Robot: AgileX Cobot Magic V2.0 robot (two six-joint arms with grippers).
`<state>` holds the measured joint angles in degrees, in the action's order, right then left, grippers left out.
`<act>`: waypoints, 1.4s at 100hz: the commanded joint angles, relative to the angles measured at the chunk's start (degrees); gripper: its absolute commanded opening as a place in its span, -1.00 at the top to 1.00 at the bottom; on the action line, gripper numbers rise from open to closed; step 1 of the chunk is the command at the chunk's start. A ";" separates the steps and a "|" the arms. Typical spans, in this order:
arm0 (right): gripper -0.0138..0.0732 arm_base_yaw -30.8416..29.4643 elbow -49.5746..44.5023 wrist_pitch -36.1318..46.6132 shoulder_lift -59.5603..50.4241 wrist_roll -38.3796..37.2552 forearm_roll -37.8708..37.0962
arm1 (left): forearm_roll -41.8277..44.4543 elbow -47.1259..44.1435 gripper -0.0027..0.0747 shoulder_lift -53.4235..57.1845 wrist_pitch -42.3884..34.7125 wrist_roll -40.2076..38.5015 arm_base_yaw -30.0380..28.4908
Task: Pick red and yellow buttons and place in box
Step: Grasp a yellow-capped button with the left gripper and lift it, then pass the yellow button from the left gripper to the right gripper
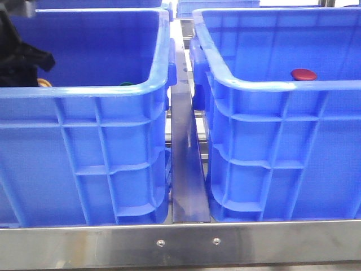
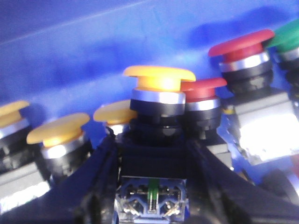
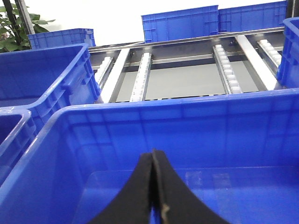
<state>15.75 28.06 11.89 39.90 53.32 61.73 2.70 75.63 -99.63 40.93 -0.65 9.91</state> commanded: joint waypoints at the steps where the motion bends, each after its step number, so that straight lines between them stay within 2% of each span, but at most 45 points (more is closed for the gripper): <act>1: 0.90 -0.12 1.58 1.74 -0.29 0.49 -0.79 | -1.02 1.88 0.98 5.45 -1.20 0.10 0.64; 18: 0.90 -0.12 1.58 1.85 -0.29 0.49 -0.79 | -2.70 1.75 0.98 12.17 0.13 0.10 2.65; 37: 0.90 -0.12 1.58 1.85 -0.29 0.49 -0.79 | -3.72 -0.79 0.98 20.93 0.13 0.10 7.62; 67: 0.90 -0.12 1.58 1.85 -0.29 0.49 -0.79 | -3.83 -4.46 0.98 32.53 -1.27 0.10 21.72; 87: 0.90 -0.12 1.58 1.80 -0.29 0.49 -0.79 | -3.70 -4.46 0.98 34.87 -3.32 0.10 32.20; 101: 0.84 -0.12 1.58 1.46 -0.29 0.49 -0.79 | -3.09 -4.46 0.98 34.61 -3.45 0.10 36.52; 108: 0.69 -0.12 1.58 0.69 -0.29 0.49 -0.79 | -3.09 -4.46 0.98 34.39 -3.45 0.10 37.46; 115: 0.44 -0.12 1.58 -0.81 -0.29 0.44 -0.79 | -3.09 -4.46 0.98 34.39 -3.45 0.10 37.86; 132: -0.46 -0.12 1.64 -5.68 -0.29 -0.09 -0.53 | -3.09 -4.46 0.98 34.39 -3.33 0.10 37.86; 140: -0.70 -0.12 1.79 -9.72 -0.29 -0.46 0.93 | -3.09 -4.46 0.98 34.39 -3.33 0.10 37.86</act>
<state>15.75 28.06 4.38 39.90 53.11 61.88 0.00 69.51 -66.32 41.80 -0.65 47.42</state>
